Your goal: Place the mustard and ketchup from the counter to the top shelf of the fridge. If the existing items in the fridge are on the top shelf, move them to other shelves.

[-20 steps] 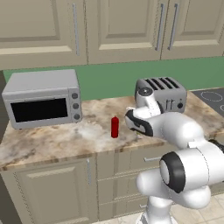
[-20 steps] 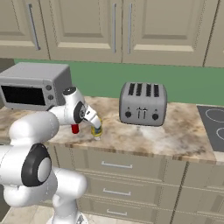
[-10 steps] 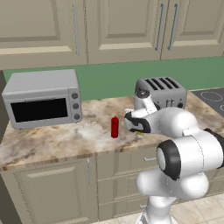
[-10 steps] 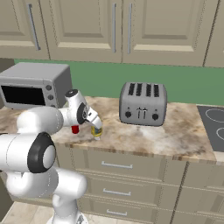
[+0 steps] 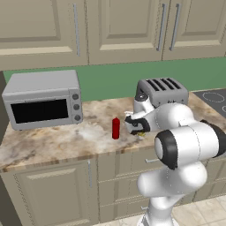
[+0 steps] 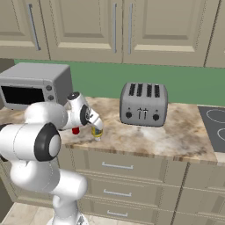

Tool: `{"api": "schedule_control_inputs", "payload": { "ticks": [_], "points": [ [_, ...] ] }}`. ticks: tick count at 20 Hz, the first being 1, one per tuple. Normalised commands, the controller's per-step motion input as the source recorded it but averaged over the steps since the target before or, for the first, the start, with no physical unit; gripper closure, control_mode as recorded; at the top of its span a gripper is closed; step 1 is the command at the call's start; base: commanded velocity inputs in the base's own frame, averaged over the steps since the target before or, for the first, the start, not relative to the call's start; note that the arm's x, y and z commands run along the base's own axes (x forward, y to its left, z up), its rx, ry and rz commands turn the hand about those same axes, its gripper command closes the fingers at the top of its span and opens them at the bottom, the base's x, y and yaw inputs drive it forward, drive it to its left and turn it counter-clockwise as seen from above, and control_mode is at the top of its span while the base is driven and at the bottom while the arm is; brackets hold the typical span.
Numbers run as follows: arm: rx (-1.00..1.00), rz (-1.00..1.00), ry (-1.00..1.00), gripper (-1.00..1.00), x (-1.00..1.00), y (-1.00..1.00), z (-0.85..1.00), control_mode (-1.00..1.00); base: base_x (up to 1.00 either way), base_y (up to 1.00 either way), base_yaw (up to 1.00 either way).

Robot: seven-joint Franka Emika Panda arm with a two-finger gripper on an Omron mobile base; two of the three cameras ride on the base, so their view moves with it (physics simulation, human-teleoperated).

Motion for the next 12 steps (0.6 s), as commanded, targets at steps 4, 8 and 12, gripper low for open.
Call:
{"api": "schedule_control_inputs", "payload": {
  "ticks": [4,8,12],
  "points": [
    [0.0,0.0,0.0,-1.0,0.16,0.0,-0.09,-1.0,0.0,0.0,0.0],
    [0.0,0.0,0.0,-1.0,0.15,-0.03,-0.09,-1.0,0.0,0.0,0.0],
    [0.0,0.0,0.0,1.0,0.08,-0.02,-0.06,-1.0,0.0,0.0,0.0]
  ]
}}
